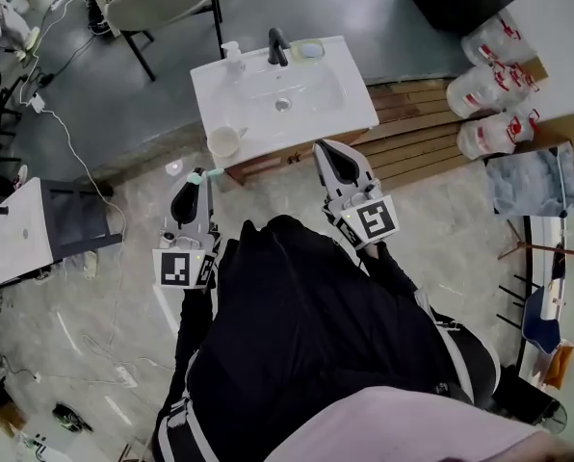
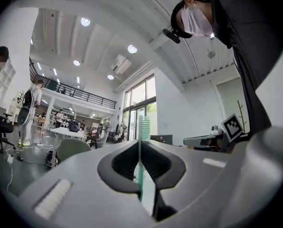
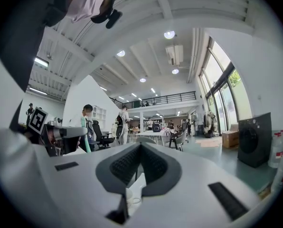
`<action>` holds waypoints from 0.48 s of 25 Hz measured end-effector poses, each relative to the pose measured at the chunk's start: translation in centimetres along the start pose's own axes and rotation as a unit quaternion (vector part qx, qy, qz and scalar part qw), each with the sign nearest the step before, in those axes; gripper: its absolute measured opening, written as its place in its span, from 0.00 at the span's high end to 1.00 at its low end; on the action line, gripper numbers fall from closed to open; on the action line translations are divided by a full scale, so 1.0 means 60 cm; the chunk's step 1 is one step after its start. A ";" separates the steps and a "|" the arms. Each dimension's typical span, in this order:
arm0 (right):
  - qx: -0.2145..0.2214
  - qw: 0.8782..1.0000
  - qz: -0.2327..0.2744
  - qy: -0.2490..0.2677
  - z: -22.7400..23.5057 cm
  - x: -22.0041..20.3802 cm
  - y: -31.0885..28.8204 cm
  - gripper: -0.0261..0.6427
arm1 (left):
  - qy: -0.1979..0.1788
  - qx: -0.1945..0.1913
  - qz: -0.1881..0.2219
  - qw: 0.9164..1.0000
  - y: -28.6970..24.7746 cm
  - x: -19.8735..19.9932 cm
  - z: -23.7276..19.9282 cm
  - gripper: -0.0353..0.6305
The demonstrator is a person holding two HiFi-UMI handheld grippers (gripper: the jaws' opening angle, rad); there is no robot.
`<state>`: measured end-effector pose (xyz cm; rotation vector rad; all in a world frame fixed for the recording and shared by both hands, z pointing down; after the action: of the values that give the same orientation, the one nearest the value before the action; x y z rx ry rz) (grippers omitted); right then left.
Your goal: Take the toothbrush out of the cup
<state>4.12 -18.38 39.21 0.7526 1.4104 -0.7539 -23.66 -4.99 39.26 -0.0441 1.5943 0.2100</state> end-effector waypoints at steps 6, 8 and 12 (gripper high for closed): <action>-0.001 1.000 0.000 0.004 -0.001 0.000 0.001 0.96 | -0.016 0.002 0.002 1.000 0.004 0.004 0.000 0.92; -0.003 1.000 0.002 0.004 0.000 0.003 0.001 0.96 | -0.019 0.006 0.002 1.000 0.006 0.006 -0.003 0.92; -0.004 1.000 0.001 0.004 0.000 0.003 0.005 0.96 | -0.023 0.011 0.003 1.000 0.012 0.009 -0.007 0.92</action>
<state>4.38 -18.20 39.02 0.7510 1.4203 -0.7439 -24.21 -4.30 38.81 -0.0174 1.5517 0.1953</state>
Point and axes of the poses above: the fingertips, and each gripper's own axes: y backward along the fingers, z to its right, x out of its top, the point moved 10 cm from there along y, backward along the fingers, and after that the axes turned 1 degree about -y, right-handed, at the moved point
